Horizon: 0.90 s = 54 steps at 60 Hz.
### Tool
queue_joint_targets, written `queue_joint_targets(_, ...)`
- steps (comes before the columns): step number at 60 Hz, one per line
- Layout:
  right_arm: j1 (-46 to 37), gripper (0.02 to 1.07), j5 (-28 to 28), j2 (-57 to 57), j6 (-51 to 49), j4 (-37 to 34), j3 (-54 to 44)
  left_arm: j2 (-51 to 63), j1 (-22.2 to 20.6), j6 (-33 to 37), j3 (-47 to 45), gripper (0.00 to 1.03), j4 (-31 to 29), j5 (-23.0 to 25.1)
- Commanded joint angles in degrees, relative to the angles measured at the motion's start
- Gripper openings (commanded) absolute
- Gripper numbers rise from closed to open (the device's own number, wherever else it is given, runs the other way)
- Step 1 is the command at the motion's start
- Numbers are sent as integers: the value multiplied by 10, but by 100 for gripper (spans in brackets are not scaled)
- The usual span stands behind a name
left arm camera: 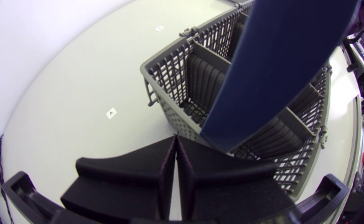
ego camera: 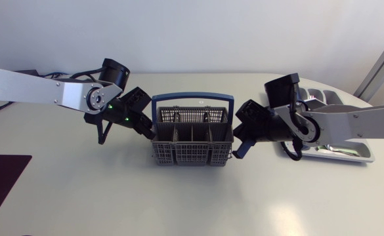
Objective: Sort the cutlery from the basket into the organizer compartments.
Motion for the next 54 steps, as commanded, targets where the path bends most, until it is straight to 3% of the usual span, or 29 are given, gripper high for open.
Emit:
queue_joint_targets(1,12,7,-7,-12,12,25,0,15,0,15,-9,5,0,12)
queue_joint_targets(22,-15,8,13,-29,6,43,-35,-40,38,19,-51,5,0,13)
queue_joint_targets(26,-23,8,17,-40,6,43,-40,-57,42,19,-62,15,0,13)
queue_joint_targets(32,-34,8,20,-63,2,43,-50,-90,48,19,-83,16,2,13)
queue_joint_targets(45,-34,8,24,-92,2,36,-67,-131,49,17,-110,16,4,13)
queue_joint_targets(54,-13,8,34,-102,8,34,-72,-130,20,16,-126,16,4,13)
